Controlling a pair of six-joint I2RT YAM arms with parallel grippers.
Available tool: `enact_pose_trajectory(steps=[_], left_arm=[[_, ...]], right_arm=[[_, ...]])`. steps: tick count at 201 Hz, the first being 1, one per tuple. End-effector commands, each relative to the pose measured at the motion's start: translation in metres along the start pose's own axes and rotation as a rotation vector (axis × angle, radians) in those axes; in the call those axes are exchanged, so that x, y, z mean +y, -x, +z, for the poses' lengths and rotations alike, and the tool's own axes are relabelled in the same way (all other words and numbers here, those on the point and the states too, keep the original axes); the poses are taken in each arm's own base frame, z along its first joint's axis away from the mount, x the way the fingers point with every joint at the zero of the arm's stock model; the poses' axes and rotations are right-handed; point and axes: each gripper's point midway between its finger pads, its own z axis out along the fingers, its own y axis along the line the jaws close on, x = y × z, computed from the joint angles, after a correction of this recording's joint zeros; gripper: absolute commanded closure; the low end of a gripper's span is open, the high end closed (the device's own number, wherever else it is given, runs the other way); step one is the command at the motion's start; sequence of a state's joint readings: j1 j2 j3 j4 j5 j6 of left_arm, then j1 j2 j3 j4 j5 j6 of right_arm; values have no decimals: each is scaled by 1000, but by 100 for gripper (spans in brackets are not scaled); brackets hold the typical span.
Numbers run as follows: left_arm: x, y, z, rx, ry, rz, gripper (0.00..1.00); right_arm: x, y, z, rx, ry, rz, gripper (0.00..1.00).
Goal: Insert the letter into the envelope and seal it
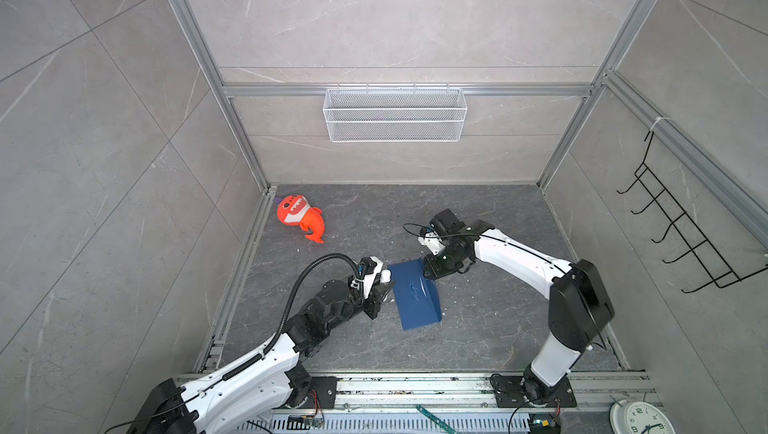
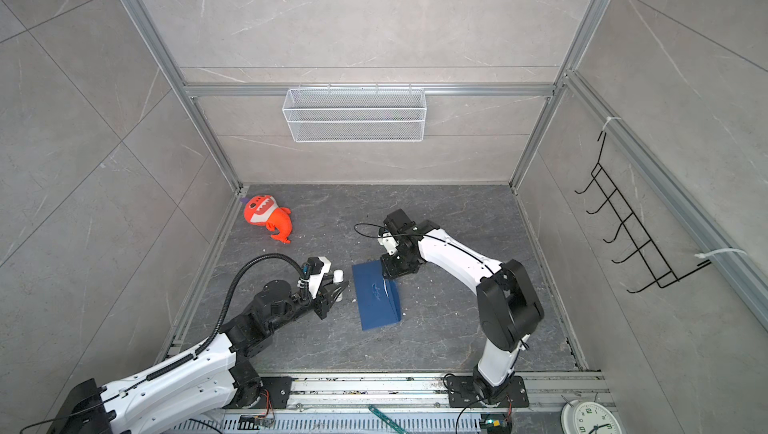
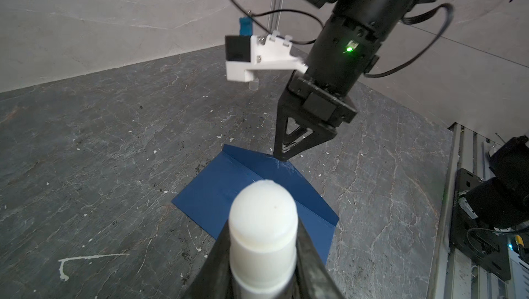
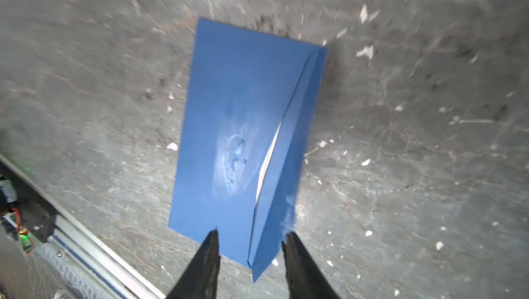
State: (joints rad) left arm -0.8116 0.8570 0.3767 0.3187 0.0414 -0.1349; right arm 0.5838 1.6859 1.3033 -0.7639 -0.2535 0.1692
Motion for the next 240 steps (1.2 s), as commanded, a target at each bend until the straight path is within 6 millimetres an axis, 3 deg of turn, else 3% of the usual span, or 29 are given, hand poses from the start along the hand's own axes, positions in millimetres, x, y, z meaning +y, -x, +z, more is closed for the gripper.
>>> enact_pose_trajectory(steps=[1, 31, 61, 137, 240], left_arm=[[4, 32, 5, -133, 23, -44, 100], [8, 27, 20, -129, 37, -74, 100], [12, 14, 38, -101, 42, -112, 100], [23, -25, 73, -34, 64, -218, 100], [37, -60, 94, 0, 99, -313, 100]], right_arm=[[6, 23, -47, -245, 56, 57, 60], [-23, 11, -61, -372, -20, 167, 71], [-45, -4, -49, -431, -8, 297, 83], [-48, -20, 18, -353, 114, 436, 97], [-33, -23, 43, -318, 251, 487, 100]])
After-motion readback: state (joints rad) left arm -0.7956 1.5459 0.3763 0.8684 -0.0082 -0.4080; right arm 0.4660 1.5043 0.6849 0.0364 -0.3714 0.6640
